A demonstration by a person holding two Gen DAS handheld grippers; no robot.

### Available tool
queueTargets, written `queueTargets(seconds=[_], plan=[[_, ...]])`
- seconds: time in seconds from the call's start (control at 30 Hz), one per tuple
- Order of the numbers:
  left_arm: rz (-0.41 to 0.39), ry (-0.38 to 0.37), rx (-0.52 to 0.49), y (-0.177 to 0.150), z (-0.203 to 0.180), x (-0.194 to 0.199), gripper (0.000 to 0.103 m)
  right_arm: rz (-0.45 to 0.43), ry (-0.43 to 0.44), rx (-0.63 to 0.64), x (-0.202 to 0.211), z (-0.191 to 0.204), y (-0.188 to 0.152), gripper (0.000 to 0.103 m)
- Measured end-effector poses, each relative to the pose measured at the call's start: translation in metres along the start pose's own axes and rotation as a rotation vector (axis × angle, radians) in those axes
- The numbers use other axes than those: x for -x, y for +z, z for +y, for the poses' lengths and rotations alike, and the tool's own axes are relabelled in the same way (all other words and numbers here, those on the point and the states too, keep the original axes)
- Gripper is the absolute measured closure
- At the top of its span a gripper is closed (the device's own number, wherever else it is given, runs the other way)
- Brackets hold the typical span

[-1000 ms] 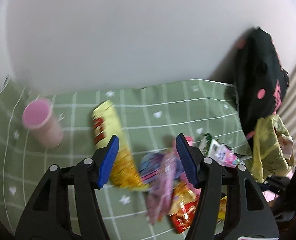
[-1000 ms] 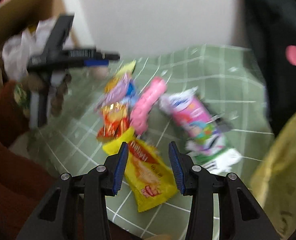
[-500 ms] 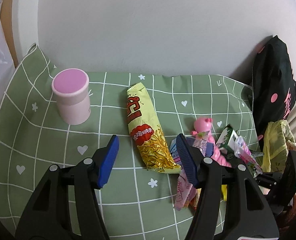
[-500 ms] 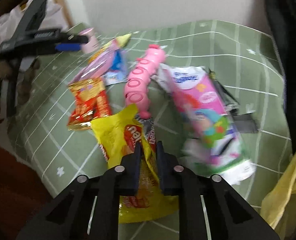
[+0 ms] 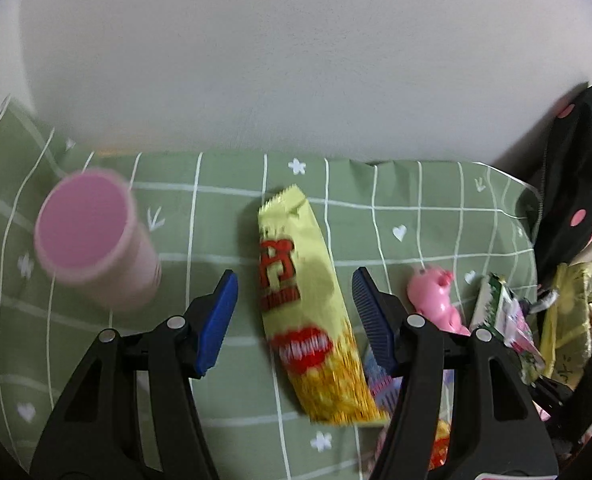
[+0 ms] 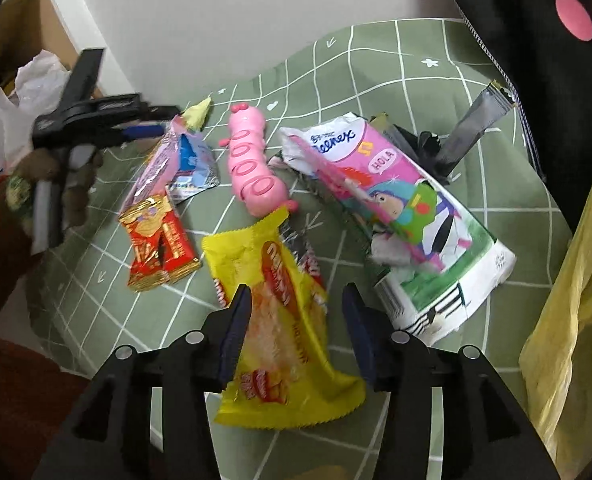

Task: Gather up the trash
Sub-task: 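Grasp the yellow biscuit pack with the right gripper while the left gripper grasps the yellow snack stick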

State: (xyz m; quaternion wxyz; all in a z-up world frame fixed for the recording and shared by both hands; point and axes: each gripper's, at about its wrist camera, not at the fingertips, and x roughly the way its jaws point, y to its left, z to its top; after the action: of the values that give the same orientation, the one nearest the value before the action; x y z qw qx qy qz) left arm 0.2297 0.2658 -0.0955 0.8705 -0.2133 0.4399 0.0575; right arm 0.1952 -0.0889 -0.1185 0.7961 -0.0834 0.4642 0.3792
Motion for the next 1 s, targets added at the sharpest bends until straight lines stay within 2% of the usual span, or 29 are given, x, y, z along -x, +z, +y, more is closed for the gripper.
queueTargets(seconds=[0.17,0.2,0.3,0.4,0.6,0.73,0.83,1.0], plan=[[0.059,-0.007,0.024,0.017,0.005,-0.023,0.048,0.008,-0.018,0.062,0.013,0.012,-0.010,0.058],[0.069,-0.009,0.028,0.018,0.006,-0.026,0.051,0.009,-0.026,0.071,0.015,0.014,-0.010,0.058],[0.089,-0.012,0.035,0.019,0.004,-0.028,0.069,0.004,-0.056,0.096,0.020,0.018,-0.014,0.058],[0.058,-0.032,0.027,0.017,-0.004,-0.014,0.077,0.001,-0.087,0.112,0.026,0.017,-0.018,0.058],[-0.051,-0.080,0.000,0.010,-0.023,0.033,0.079,-0.004,-0.135,0.130,0.023,0.015,-0.014,0.058],[-0.115,-0.089,-0.061,0.000,-0.038,0.062,0.077,-0.011,-0.145,0.147,0.025,0.016,-0.011,0.058],[-0.129,-0.096,-0.082,-0.003,-0.043,0.072,0.077,-0.007,-0.117,0.146,0.025,0.016,-0.009,0.058],[-0.132,-0.161,-0.084,-0.014,-0.055,0.085,0.077,0.008,-0.072,0.130,0.025,0.015,-0.012,0.058]])
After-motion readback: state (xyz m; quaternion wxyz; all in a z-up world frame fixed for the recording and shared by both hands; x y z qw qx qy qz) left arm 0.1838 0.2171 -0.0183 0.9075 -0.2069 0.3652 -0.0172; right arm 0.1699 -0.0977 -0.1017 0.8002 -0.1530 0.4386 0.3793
